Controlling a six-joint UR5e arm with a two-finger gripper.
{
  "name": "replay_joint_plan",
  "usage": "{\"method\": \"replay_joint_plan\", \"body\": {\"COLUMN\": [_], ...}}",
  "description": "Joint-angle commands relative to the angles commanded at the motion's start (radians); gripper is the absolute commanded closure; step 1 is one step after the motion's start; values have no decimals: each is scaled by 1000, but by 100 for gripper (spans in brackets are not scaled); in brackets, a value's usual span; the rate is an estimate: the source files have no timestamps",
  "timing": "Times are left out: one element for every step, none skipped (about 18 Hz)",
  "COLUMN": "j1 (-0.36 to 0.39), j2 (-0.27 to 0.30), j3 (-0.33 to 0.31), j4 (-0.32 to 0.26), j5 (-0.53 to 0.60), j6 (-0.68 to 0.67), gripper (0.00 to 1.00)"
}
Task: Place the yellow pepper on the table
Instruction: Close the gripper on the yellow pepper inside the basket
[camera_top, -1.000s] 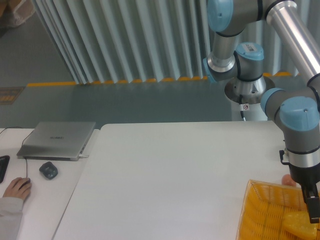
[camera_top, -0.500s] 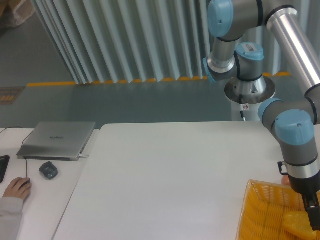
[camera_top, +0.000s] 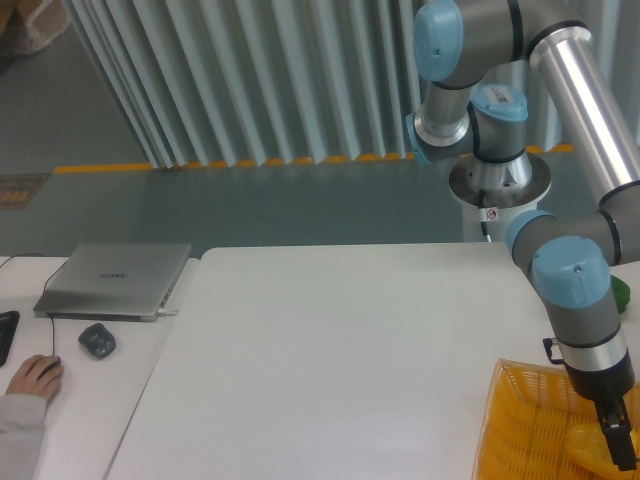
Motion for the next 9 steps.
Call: {"method": "replay_joint_plan", "body": {"j1": [0,0,-6,-8,-9,-11,-20,-21,-21], "j2": [-2,-8,-14,-15,-21,-28,-32,-37,-37], "j3": [0,0,2,2,2,2,2,2,2], "j4": [0,2,6,15,18,21,31,38,40], "j5": [9,15,18,26,34,43,54,57,57], "j6": [-2,-2,-3,-9,-15,-17,-18,-18,-18], "gripper": [0,0,0,0,0,0,0,0,0]}}
